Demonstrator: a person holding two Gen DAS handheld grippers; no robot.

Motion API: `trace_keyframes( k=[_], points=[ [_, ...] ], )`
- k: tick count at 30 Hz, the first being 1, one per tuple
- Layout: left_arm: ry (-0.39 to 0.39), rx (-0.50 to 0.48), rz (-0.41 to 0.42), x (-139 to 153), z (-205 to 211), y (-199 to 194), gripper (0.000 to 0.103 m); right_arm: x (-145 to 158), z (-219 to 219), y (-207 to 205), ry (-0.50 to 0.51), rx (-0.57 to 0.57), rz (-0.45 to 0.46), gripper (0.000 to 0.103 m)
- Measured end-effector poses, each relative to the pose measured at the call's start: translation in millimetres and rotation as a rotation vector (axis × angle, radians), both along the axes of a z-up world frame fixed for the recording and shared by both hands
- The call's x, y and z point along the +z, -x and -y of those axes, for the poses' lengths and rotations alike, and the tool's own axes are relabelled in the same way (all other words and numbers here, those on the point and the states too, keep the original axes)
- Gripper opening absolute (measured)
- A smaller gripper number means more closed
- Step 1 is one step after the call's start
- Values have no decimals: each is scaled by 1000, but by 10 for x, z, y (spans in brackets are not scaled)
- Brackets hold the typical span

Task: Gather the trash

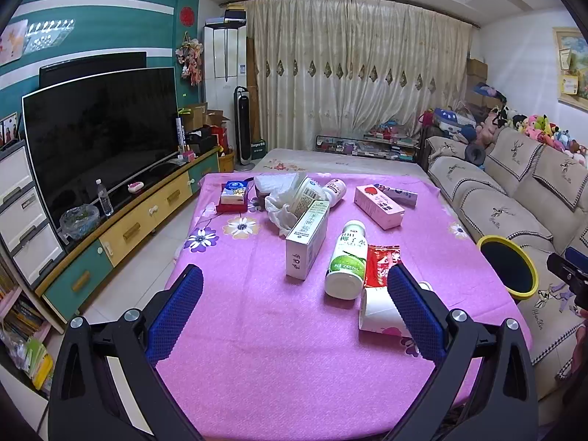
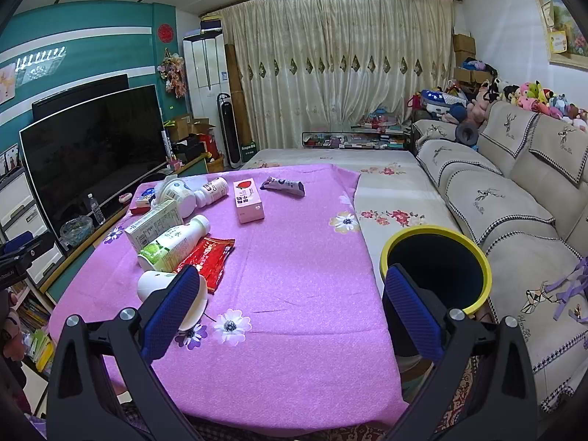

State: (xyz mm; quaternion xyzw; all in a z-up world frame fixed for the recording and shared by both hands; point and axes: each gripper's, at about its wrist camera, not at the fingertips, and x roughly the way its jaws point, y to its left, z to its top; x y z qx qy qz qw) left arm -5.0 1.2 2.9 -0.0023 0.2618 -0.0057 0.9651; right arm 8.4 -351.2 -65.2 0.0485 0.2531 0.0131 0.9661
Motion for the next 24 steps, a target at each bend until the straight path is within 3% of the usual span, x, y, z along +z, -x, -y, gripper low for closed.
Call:
trace_keyframes(
  k=[24],
  points=[
    [-2,2,-6,-19,-3,-20,99,-18,-27,-26,-5,2,-3,97]
  ],
)
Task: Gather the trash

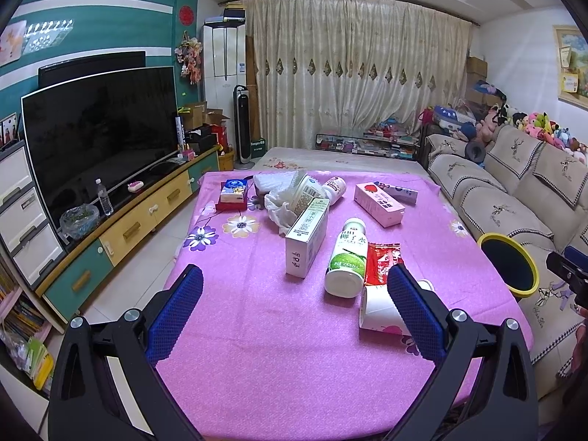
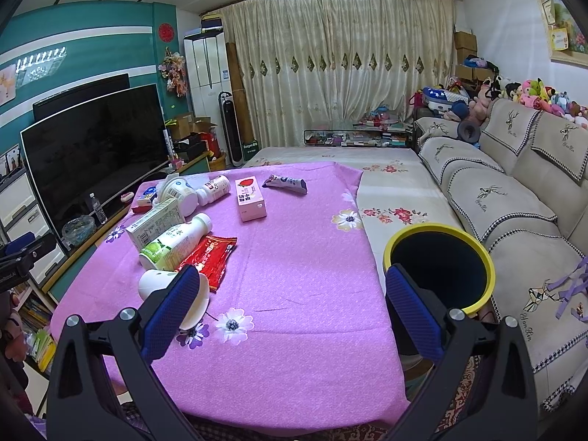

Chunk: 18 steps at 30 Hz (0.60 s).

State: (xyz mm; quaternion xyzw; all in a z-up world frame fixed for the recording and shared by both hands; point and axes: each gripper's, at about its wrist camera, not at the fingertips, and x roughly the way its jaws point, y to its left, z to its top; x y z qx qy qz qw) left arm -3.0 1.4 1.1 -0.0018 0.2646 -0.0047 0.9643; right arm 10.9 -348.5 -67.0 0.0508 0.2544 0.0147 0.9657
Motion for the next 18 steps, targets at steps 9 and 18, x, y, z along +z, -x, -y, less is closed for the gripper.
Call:
trace_keyframes(
  k=[9,18],
  points=[
    [-1,1,0,-4,6,-3,99,-41,-55,-29,-1,1,0,97],
    [-4,3,0,-35,4,-19,99,-98,-105,-78,-3,10,-5,97]
  ],
)
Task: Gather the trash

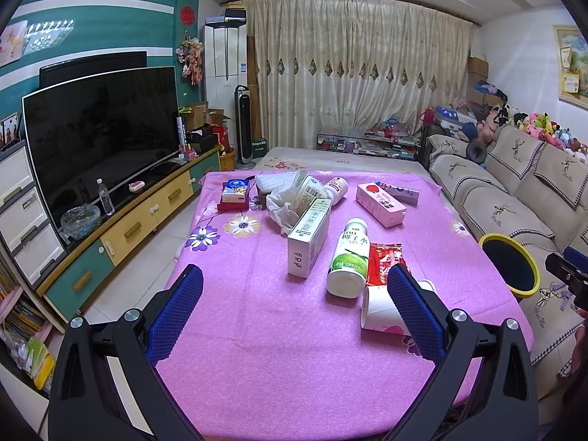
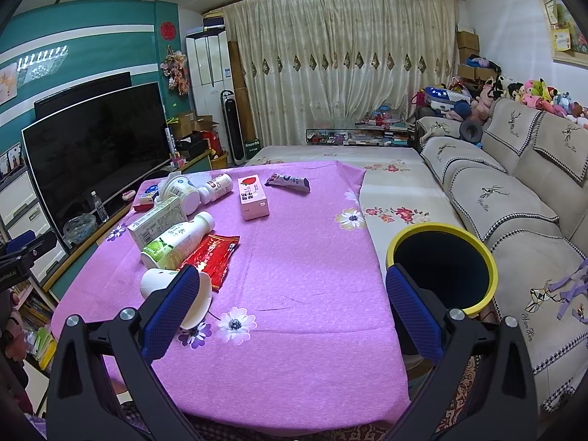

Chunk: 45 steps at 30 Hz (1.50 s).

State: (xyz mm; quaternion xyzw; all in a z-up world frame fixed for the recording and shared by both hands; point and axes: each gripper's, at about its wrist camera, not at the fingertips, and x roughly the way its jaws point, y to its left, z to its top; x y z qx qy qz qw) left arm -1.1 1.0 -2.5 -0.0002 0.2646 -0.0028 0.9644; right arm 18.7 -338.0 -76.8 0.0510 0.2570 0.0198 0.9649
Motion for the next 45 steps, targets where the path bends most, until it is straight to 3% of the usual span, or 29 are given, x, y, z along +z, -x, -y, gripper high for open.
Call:
trace_keyframes(
  k=[32,45],
  points=[
    [-8,1,2,-31,-27,-11,99,25,11,3,3,2,-10,97],
    [-5,8,-13,-64,-37,-69,99,-98,-23,-245,-8,67,-36,97]
  ],
)
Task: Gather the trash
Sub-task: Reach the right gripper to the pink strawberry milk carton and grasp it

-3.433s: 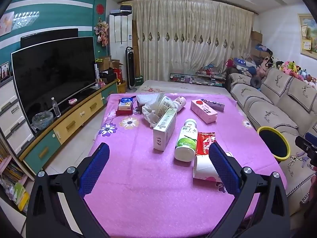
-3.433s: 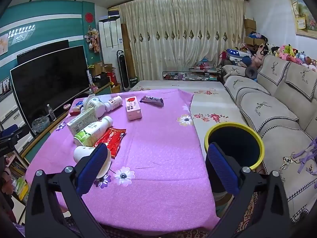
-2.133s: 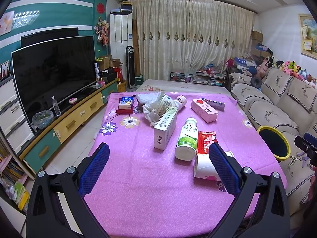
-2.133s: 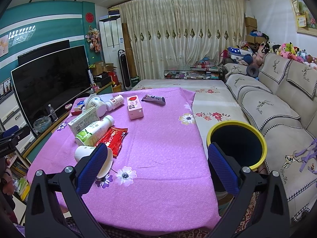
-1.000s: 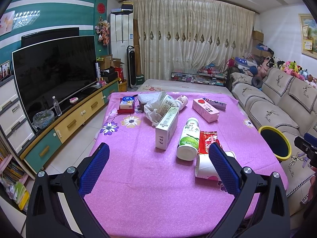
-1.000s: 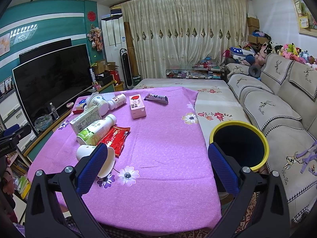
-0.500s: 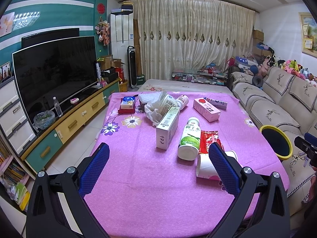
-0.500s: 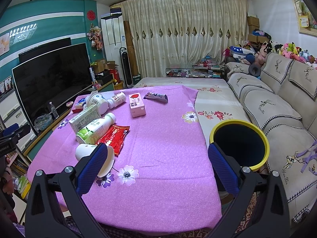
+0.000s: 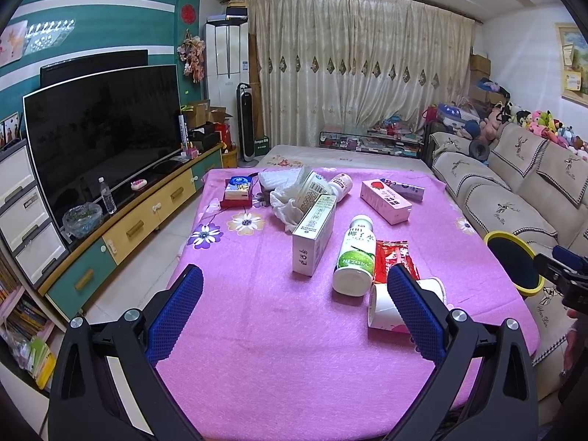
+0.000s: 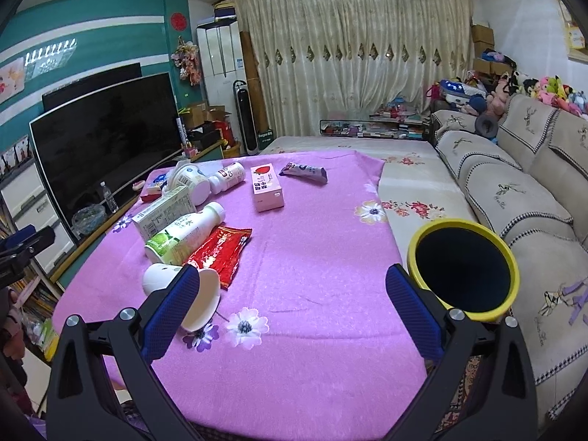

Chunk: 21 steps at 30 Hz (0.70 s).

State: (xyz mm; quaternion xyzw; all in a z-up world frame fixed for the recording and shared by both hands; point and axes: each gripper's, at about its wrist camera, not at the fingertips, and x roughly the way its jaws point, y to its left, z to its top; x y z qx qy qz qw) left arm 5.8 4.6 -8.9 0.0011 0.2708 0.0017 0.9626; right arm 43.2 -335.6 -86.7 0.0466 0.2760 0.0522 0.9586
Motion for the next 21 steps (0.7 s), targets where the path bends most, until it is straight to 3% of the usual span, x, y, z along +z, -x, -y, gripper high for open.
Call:
trace_keyframes(
  k=[4,7,10,21],
  points=[
    [0,-2,-15,-42,-2,-46,99,-41,-62,-317,8,49,6,96],
    [0,-2,-22,-66,-14,-74,99,-89,-128,-652,24,76,-3,84],
    [2,6,-31,-108,-49,-141,99,-162,-242,-1071,43,105,-29,81],
    [22,33,-69,-247,-206,-460,99,-530,-610,-2407,86,157,-144,81]
  ],
)
